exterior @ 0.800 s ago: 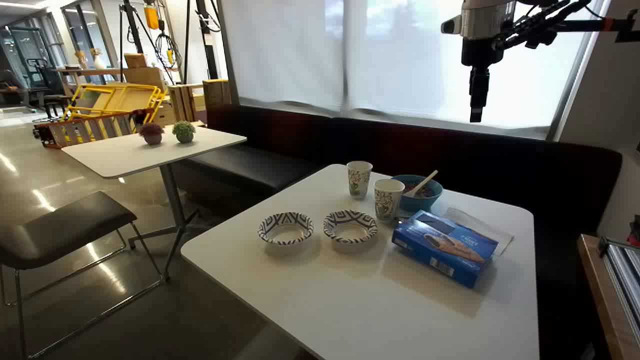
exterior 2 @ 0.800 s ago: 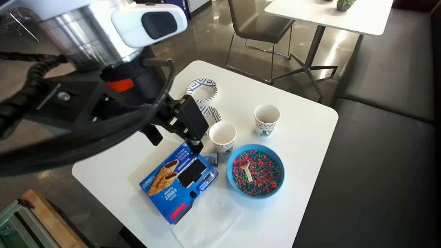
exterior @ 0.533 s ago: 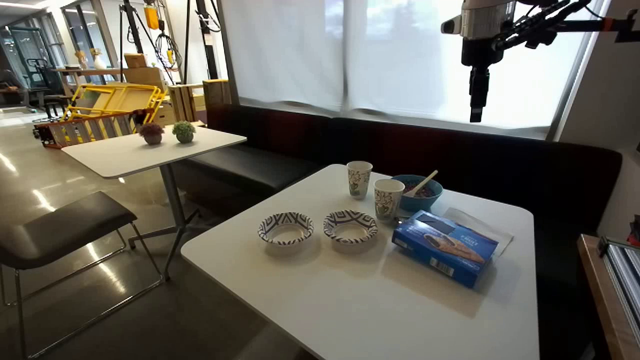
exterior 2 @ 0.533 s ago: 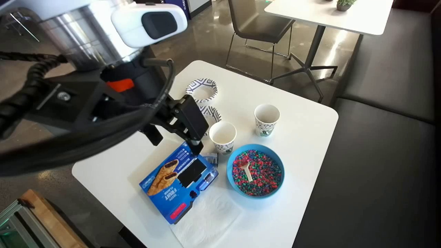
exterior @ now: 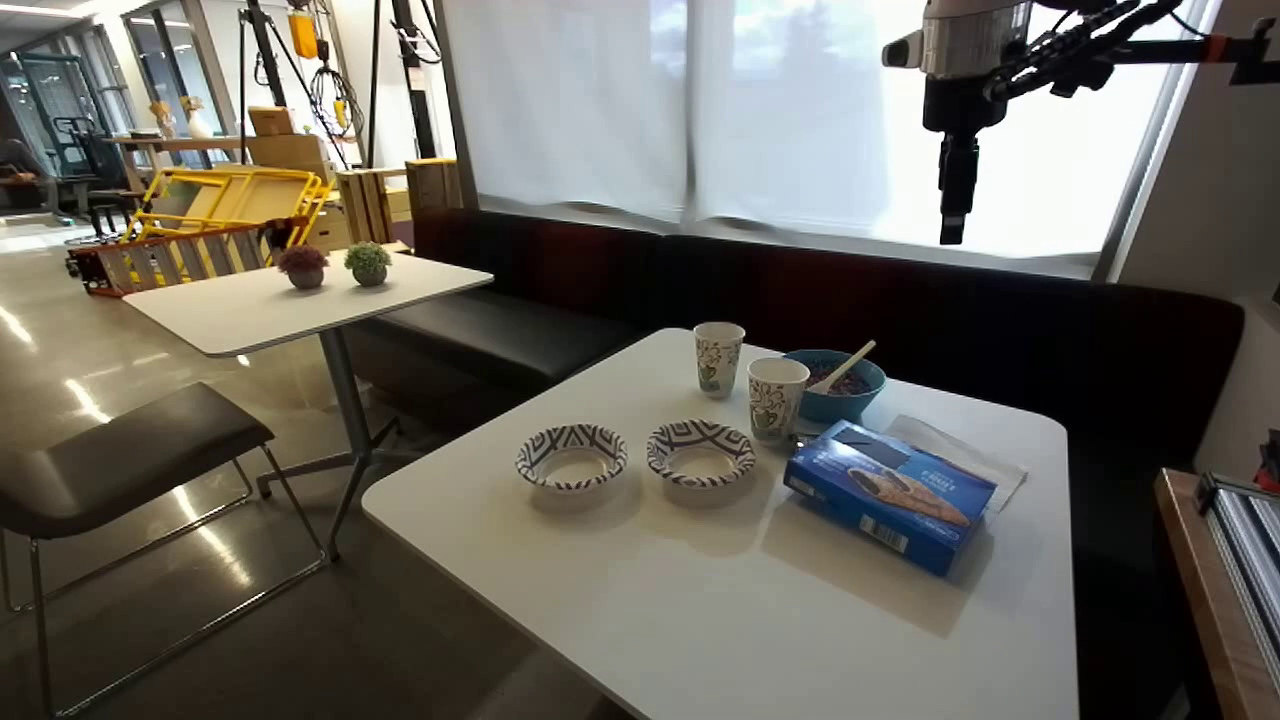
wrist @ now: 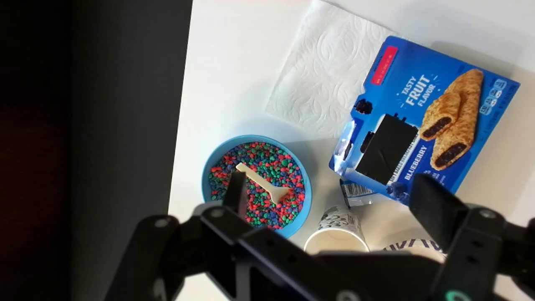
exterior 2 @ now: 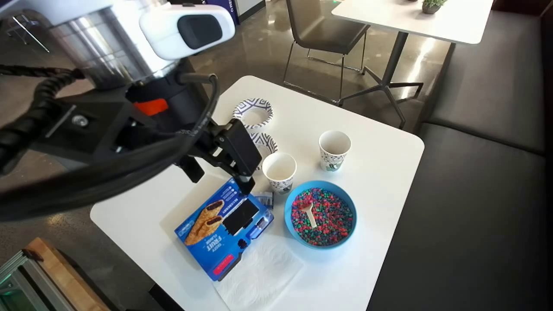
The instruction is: Pour the contents in the cup into the bowl
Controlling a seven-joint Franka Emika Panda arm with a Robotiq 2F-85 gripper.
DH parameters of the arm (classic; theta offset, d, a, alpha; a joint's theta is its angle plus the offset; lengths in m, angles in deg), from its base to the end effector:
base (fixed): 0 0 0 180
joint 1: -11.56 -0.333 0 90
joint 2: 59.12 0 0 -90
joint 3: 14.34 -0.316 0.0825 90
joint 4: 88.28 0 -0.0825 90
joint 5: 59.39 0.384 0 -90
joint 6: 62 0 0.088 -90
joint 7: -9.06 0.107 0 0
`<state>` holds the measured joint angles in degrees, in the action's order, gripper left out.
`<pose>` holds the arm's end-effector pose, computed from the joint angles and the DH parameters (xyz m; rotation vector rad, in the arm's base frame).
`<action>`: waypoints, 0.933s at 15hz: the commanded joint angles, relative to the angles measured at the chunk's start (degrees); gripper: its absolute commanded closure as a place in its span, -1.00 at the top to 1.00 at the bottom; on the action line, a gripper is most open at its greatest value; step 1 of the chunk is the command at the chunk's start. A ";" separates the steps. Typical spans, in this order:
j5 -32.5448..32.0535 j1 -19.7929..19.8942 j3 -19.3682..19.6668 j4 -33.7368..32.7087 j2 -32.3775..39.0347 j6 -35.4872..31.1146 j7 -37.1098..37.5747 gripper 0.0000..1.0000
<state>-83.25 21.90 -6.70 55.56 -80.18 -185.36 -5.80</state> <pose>0.3965 -0.1463 0.4137 2.8359 0.2607 -0.1029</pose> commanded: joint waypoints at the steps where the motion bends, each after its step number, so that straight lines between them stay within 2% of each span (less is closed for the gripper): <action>1: -0.14 -0.47 0.41 -0.08 -0.03 0.17 0.12 1.00; 4: -0.14 -0.47 0.41 -0.08 -0.03 0.17 0.12 1.00; 6: 1.70 -1.14 0.26 -2.72 2.91 -0.96 1.67 1.00; 11: 14.47 -3.52 0.98 -14.42 13.73 -1.41 2.94 1.00; 14: 22.29 -3.24 1.30 -21.53 20.66 -2.66 2.84 1.00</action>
<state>-67.80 19.33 -6.59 41.87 -68.07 -186.82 -3.23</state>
